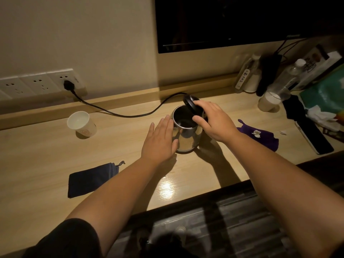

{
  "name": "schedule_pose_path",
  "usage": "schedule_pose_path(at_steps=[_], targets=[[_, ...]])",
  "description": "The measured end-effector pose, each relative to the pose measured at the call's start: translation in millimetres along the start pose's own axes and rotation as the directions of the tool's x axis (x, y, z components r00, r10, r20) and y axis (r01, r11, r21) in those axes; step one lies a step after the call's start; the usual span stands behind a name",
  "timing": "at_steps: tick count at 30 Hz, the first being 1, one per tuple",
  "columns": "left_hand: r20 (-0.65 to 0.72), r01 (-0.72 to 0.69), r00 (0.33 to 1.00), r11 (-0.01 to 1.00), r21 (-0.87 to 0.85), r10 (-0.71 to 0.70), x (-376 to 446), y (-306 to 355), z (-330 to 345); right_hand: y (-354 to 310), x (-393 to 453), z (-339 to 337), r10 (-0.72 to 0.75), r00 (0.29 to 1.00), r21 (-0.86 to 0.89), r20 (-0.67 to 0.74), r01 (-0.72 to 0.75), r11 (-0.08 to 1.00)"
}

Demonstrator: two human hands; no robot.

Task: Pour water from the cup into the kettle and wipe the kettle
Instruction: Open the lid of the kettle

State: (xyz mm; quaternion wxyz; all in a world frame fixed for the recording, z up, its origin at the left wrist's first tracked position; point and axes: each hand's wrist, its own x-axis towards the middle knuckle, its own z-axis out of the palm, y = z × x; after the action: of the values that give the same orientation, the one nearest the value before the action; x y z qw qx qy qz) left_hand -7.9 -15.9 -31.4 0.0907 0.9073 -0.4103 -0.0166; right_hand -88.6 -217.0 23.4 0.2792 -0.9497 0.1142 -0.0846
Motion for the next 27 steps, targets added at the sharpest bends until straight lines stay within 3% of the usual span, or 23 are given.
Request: schedule_pose_path(at_steps=[8, 20, 27], targets=[[0.015, -0.015, 1.000, 0.999, 0.033, 0.014, -1.1, -2.0, -1.6, -1.4, -3.2, -8.2, 0.268, 0.963, 0.402, 0.010, -0.249, 0.881], [0.031, 0.003, 1.000, 0.999, 0.052, -0.004, -2.0, -14.7, -9.1, -5.1, -1.6, 0.1, 0.440, 0.898, 0.616, -0.001, -0.346, 0.707], [0.051, 0.022, 0.998, 0.999, 0.049, -0.024, -7.7, -35.3, -16.3, -26.2, 2.9, 14.3, 0.455, 0.890, 0.596, -0.034, -0.347, 0.724]])
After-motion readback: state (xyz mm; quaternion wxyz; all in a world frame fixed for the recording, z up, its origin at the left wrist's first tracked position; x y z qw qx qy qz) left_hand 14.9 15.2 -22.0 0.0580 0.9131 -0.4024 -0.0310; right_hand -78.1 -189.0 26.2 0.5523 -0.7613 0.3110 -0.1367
